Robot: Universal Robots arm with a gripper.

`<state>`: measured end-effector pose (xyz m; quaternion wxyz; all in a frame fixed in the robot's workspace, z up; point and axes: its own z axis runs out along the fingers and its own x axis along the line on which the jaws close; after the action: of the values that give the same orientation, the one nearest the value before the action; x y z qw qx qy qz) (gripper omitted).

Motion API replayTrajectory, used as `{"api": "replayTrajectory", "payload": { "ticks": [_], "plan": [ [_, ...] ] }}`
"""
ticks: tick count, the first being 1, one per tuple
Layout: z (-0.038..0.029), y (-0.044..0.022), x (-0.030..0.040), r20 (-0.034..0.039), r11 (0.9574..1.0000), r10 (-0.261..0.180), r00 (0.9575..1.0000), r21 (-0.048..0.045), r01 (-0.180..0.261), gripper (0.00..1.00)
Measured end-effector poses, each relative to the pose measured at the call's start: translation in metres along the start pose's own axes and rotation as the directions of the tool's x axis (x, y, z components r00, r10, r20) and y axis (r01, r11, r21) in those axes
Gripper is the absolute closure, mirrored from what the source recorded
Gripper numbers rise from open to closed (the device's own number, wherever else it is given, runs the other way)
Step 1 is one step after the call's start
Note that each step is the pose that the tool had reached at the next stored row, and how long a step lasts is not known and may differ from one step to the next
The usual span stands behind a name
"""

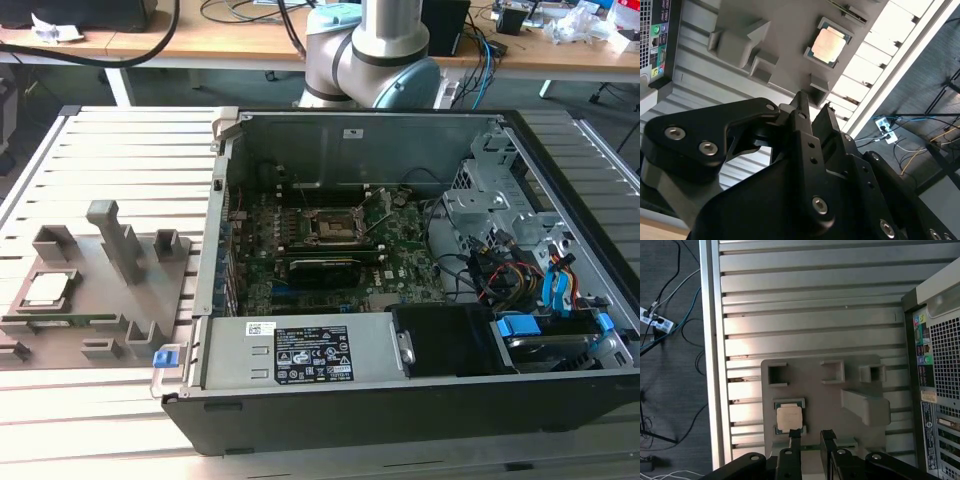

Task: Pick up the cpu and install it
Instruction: 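Pick up the cpu and move it towards the insertion slot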

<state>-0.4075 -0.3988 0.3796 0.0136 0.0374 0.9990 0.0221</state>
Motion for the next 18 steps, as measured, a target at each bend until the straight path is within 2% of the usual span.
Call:
{"api": "replayTrajectory", "payload": {
  "ticks": [7,18],
  "plan": [
    [0.0065,-0.0003,0.0001,0.0,1.0,0.0,1.0,0.0001,0.0,0.7],
    [0.0121,-0.0006,0.0003,0.0,1.0,0.0,1.0,0.0,0.0,0.7]
  ]
}}
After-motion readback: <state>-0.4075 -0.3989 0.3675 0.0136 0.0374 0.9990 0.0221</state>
